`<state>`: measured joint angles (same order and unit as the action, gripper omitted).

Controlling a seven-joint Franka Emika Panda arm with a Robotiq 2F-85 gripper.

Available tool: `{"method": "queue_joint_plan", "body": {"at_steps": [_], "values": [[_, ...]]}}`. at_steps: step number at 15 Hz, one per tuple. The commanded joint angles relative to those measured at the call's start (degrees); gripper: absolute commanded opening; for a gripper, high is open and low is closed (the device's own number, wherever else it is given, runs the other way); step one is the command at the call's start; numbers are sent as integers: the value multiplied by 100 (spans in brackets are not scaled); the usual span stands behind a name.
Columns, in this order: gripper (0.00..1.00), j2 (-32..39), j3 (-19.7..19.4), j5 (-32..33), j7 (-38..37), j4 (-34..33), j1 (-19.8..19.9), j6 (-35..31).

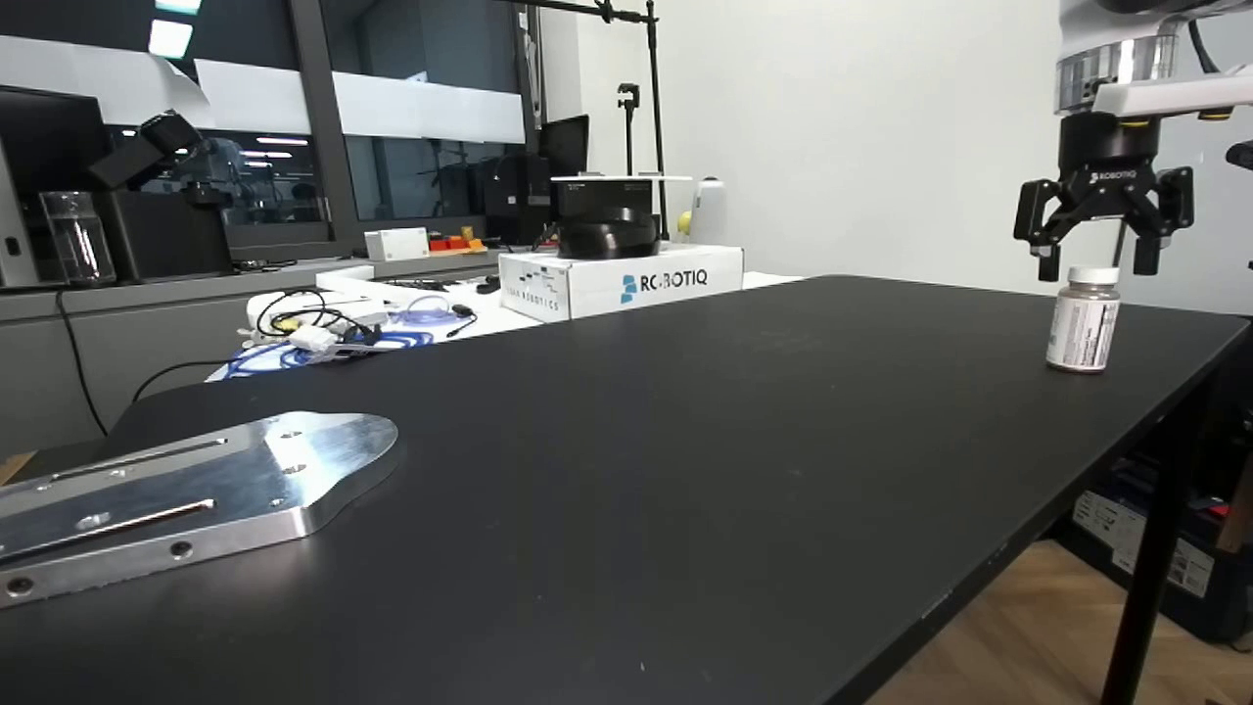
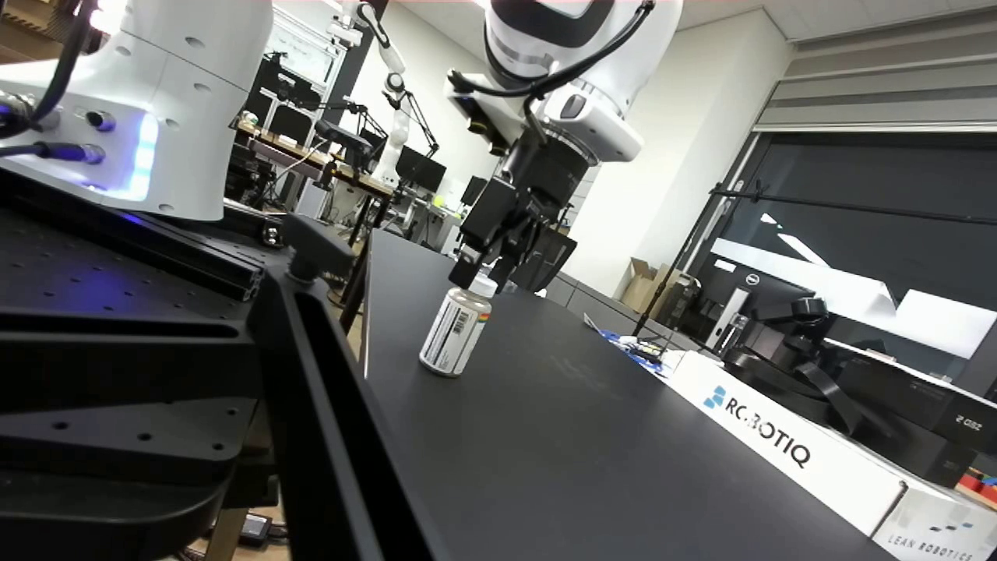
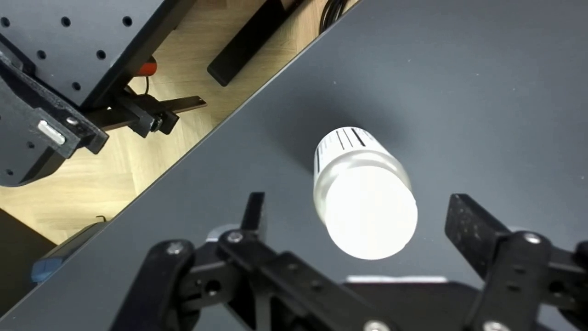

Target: Move the bottle forward

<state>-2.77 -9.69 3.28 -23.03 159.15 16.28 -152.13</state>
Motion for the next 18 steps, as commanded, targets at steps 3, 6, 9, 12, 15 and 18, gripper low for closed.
{"method": "queue_joint_plan", "body": {"at_steps": [3,6,9,12,15,18], "values": [[100,315,-127,-180,161,-2,-117,-459],[100,529,-131,-431,350,-2,-200,-688],[75,740,-115,-639,478,-2,-299,-859],[53,828,-119,-751,526,-2,-401,-954],[32,691,-138,-777,558,-4,-468,-818],[31,415,-150,-729,609,-28,-485,-547]]}}
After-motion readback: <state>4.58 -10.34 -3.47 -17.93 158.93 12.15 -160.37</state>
